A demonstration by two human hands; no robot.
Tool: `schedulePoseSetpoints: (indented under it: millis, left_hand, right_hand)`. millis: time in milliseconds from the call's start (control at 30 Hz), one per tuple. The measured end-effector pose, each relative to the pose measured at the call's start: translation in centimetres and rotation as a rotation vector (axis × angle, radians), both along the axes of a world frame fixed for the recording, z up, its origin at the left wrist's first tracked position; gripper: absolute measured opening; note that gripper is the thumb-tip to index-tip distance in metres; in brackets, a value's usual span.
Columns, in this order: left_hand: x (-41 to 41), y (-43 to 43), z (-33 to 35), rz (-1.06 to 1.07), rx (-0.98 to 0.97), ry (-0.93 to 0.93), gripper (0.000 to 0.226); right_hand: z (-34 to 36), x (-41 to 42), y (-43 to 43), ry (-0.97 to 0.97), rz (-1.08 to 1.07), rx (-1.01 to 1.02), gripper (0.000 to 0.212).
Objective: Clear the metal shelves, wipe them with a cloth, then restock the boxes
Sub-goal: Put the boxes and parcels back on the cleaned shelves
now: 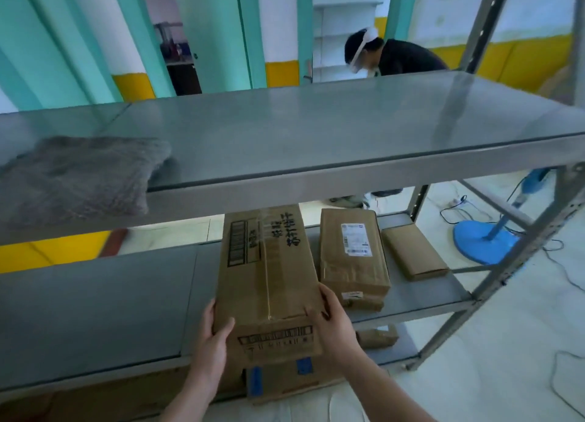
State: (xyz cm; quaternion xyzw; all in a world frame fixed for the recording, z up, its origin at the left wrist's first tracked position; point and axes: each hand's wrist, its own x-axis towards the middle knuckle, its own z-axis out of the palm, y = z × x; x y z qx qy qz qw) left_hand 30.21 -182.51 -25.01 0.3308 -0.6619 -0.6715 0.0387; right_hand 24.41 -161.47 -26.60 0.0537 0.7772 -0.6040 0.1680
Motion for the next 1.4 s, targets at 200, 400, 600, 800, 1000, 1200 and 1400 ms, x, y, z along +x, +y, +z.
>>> schedulePoseSetpoints:
  millis: [200, 400, 600, 800, 1000, 1200, 1400]
  left_hand:
    - [-5.0, 0.4, -1.6, 0.07, -0.15, -0.116, 0.071]
    - [-7.4, -0.1, -2.1, -0.028, -0.151, -0.207, 0.112]
    - [-7.3, 0.1, -2.8, -0.032, -0.2, -0.231, 0.105]
    - [-7.3, -0.1, -3.0, -0.052, -0.164, -0.223, 0.124]
    - [-7.5, 0.2, -3.5, -0.064, -0.139, -0.228, 0.128]
    - [-7.5, 0.5, -3.1, -0.051, -0.133, -0.196, 0.126]
    - [-7.1, 1.0, -2.6, -0.067, -0.144, -0.164, 0.116]
  right_hand:
    - [-1.7, -8.1, 2.3, 0.122, -0.059, 0.331, 0.038]
    - [-6.1, -15.1, 2.7, 0.125, 0.253, 0.873, 0.089]
    - [-8.3, -15.8, 4.5, 0.169, 0.366, 0.992, 0.093]
    - [-7.9, -15.8, 9.4, 0.204, 0.46, 1.021, 0.094]
    - [-8.0, -16.1, 9.9, 0.208, 0.47, 0.998, 0.094]
    - [-6.3, -16.2, 8.9, 0.121, 0.439, 0.901, 0.085]
    - [0.9, -11.8, 2.7, -0.08, 0.194, 0.187, 0.054]
